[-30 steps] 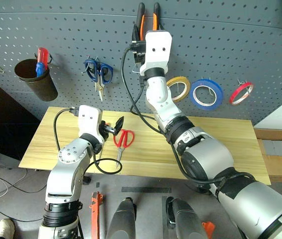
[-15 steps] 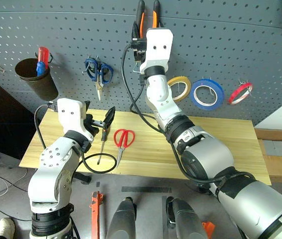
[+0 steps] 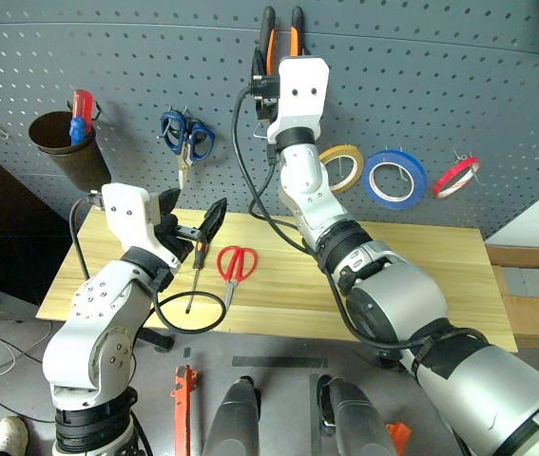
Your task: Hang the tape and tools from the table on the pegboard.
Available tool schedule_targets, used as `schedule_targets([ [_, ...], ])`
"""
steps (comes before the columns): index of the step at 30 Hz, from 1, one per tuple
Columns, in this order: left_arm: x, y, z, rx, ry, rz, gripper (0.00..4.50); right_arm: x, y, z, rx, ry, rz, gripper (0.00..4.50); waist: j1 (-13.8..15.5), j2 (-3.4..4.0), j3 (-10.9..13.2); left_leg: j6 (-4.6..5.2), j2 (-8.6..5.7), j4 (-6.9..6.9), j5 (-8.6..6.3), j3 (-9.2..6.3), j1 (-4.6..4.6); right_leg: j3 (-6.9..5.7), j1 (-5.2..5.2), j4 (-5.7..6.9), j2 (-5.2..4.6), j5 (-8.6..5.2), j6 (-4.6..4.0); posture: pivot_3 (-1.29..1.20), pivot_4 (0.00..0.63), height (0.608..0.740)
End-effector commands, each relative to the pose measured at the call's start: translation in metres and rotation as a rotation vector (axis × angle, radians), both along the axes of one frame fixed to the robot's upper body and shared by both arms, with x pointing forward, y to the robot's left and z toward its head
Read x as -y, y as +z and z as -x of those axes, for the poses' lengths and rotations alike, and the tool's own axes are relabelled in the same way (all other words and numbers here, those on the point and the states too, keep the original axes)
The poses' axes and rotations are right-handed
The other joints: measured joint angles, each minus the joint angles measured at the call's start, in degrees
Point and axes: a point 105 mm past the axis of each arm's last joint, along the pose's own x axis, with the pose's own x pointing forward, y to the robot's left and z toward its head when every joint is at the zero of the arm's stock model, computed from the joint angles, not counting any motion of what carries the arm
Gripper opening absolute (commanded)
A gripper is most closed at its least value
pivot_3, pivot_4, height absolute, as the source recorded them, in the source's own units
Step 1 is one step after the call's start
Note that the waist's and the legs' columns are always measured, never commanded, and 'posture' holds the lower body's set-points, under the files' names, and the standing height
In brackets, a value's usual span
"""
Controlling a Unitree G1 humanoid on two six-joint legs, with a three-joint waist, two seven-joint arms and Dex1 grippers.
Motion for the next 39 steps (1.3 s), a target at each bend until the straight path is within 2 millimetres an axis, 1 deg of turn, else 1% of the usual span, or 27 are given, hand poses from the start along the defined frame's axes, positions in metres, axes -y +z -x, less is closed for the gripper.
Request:
schedule_targets([
  [1,-0.009,0.009,0.008,0.041,0.027,-0.024,4.5,-0.067,-0.003,0.036,-0.022,0.183,-0.045,2.77,0.0,0.0,0.0,0.0,0.0,0.0,0.0,0.0,0.0,0.0,0.0,0.0,0.0,0.0,0.0,0.31,0.276,0.74],
  [3,-0.013,0.01,0.01,0.045,0.039,-0.023,4.5,-0.07,-0.004,0.039,-0.022,0.187,-0.047,2.77,0.0,0.0,0.0,0.0,0.0,0.0,0.0,0.01,0.0,0.01,0.0,-0.01,0.0,0.0,0.0,0.31,0.278,0.74],
  [7,-0.019,0.012,0.014,0.05,0.058,-0.017,4.5,-0.07,-0.006,0.04,-0.017,0.187,-0.053,2.77,0.1,0.0,0.0,0.0,0.0,0.0,0.0,0.0,-0.01,0.0,0.0,-0.02,0.0,-0.01,0.0,0.32,0.278,0.74],
  [10,-0.021,0.011,0.017,0.044,0.061,-0.022,4.5,-0.076,-0.019,0.042,-0.013,0.198,0.011,2.77,0.1,0.0,0.0,0.0,0.0,-0.01,0.0,0.01,-0.02,0.01,0.0,-0.05,0.0,-0.01,0.0,0.32,0.277,0.74],
  [14,-0.019,0.013,0.017,0.049,0.062,-0.022,4.5,-0.079,-0.038,0.043,-0.02,0.197,0.077,2.77,0.1,0.0,0.0,-0.02,0.0,-0.14,0.01,0.01,-0.02,0.0,-0.04,-0.07,0.0,-0.01,-0.02,0.32,0.269,0.74],
  [19,-0.021,0.014,0.016,0.052,0.066,-0.023,4.5,-0.085,-0.059,0.048,-0.028,0.23,0.141,2.77,0.2,-0.01,0.0,-0.13,0.0,-0.34,0.07,0.0,-0.01,-0.02,-0.1,-0.08,-0.01,-0.03,-0.05,0.31,0.265,0.74],
  [21,-0.022,0.014,0.015,0.053,0.068,-0.023,4.5,-0.087,-0.064,0.049,-0.032,0.244,0.159,2.77,0.2,-0.04,0.0,-0.15,0.01,-0.38,0.07,-0.01,-0.01,-0.04,-0.1,-0.09,-0.02,-0.03,-0.06,0.31,0.263,0.74],
  [24,-0.022,0.013,0.014,0.054,0.069,-0.022,4.5,-0.087,-0.067,0.049,-0.04,0.251,0.169,2.77,-0.1,-0.04,0.0,-0.21,0.01,-0.38,0.07,0.01,0.01,0.0,-0.1,-0.07,-0.02,-0.03,-0.06,0.31,0.263,0.74],
  [30,-0.019,0.013,0.011,0.058,0.067,-0.017,4.5,-0.084,-0.064,0.044,-0.055,0.245,0.17,2.77,-0.1,-0.04,0.0,-0.22,0.04,-0.38,0.07,0.01,0.1,-0.01,-0.08,-0.01,0.01,-0.06,-0.1,0.3,0.261,0.74],
  [31,-0.02,0.013,0.01,0.059,0.067,-0.016,4.5,-0.083,-0.064,0.043,-0.056,0.241,0.172,3.33,-0.1,-0.05,0.0,-0.23,0.04,-0.38,0.07,0.01,0.1,-0.01,-0.08,-0.01,0.01,-0.06,-0.1,0.3,0.261,0.74],
  [33,-0.02,0.012,0.009,0.059,0.067,-0.016,4.5,-0.081,-0.064,0.041,-0.063,0.247,0.171,3.71,-0.1,-0.05,0.0,-0.23,0.04,-0.38,0.07,0.03,0.1,0.0,-0.08,-0.02,0.01,-0.06,-0.1,0.29,0.26,0.74],
  [35,-0.019,0.012,0.007,0.06,0.066,-0.014,4.5,-0.078,-0.063,0.039,-0.061,0.244,0.168,4.37,-0.1,-0.05,0.0,-0.24,0.04,-0.38,0.08,0.02,0.09,-0.02,-0.09,-0.02,0.01,-0.05,-0.11,0.28,0.258,0.74],
  [36,-0.019,0.012,0.006,0.062,0.065,-0.013,4.5,-0.075,-0.062,0.038,-0.058,0.239,0.166,4.44,-0.1,-0.05,0.0,-0.24,0.04,-0.38,0.08,0.02,0.08,-0.02,-0.08,-0.02,0.01,-0.05,-0.11,0.28,0.258,0.74],
  [39,-0.017,0.012,0.002,0.066,0.056,-0.009,4.5,-0.068,-0.062,0.033,-0.067,0.226,0.153,4.44,-0.1,-0.05,0.0,-0.29,0.04,-0.38,0.11,0.02,0.08,-0.02,-0.08,-0.02,0.01,-0.05,-0.1,0.27,0.257,0.74],
])
